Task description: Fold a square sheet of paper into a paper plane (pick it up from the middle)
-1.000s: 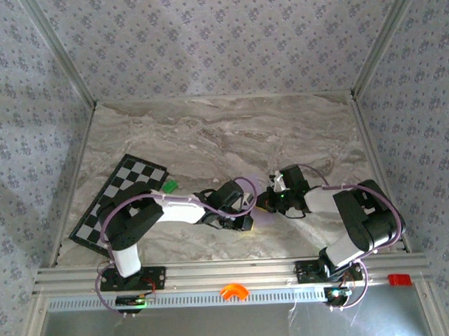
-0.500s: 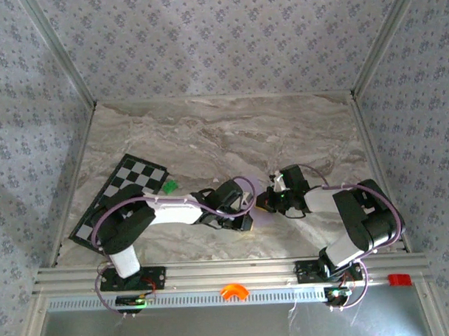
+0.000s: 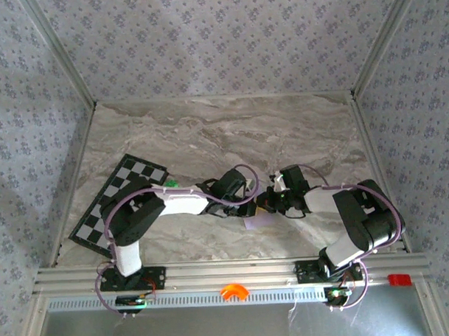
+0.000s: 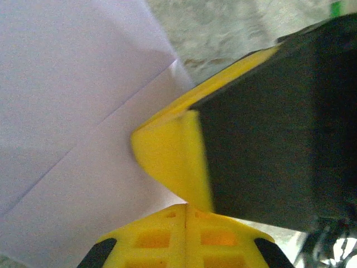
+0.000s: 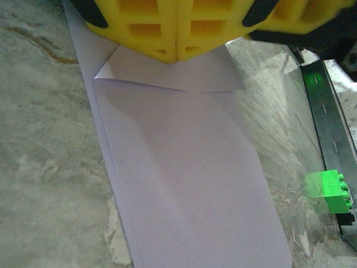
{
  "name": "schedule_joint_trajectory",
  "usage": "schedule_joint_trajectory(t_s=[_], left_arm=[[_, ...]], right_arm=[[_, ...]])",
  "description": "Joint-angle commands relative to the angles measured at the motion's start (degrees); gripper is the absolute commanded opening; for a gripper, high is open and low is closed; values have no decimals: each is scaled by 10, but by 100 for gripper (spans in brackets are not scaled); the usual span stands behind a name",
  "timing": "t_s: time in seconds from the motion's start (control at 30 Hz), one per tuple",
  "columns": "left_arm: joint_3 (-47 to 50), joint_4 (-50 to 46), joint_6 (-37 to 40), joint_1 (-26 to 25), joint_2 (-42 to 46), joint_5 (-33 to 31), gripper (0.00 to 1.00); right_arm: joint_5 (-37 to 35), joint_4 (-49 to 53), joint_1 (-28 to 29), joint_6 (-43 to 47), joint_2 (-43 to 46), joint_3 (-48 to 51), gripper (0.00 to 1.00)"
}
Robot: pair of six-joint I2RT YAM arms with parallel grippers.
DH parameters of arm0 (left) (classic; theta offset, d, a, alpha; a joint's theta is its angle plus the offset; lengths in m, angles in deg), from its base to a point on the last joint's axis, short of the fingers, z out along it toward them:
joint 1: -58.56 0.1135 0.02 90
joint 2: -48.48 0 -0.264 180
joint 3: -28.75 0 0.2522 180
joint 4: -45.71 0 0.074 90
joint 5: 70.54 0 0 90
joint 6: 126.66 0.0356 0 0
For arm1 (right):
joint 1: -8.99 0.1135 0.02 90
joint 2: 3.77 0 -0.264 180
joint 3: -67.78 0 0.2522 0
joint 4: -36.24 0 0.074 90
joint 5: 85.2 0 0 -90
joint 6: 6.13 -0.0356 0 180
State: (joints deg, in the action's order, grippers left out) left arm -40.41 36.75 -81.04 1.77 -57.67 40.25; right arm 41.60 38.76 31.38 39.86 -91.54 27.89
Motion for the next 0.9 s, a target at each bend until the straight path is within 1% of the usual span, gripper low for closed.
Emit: schedule_joint_trajectory(t_s=[0.0, 0.17, 0.33, 0.43, 0.5, 0.67, 0.77, 0.87], left_arm=[[7, -12, 11, -10, -16, 6, 5], [44, -28, 15, -26, -16, -10, 2], [92, -30, 25, -30, 10, -31, 0], [112, -32, 40, -28, 26, -28, 0], [119, -31, 45, -24, 28, -24, 0], [112, -33, 50, -20, 28, -16, 0], [106, -33, 49, -20, 25, -16, 0], [99, -37, 51, -19, 20, -13, 0]], right_arm=[[-52, 61, 0, -6, -9, 15, 3], [-45, 93, -5, 3, 29, -6, 5], [-98, 126, -8, 26, 142, -2, 9], [-81, 129, -1, 35, 165, -1, 9], [-71, 118, 16, 28, 155, -1, 8], [-63, 53, 76, -7, 95, 8, 6], [-54, 25, 80, -11, 54, 11, 6], [-55, 41, 57, -1, 27, 12, 4]])
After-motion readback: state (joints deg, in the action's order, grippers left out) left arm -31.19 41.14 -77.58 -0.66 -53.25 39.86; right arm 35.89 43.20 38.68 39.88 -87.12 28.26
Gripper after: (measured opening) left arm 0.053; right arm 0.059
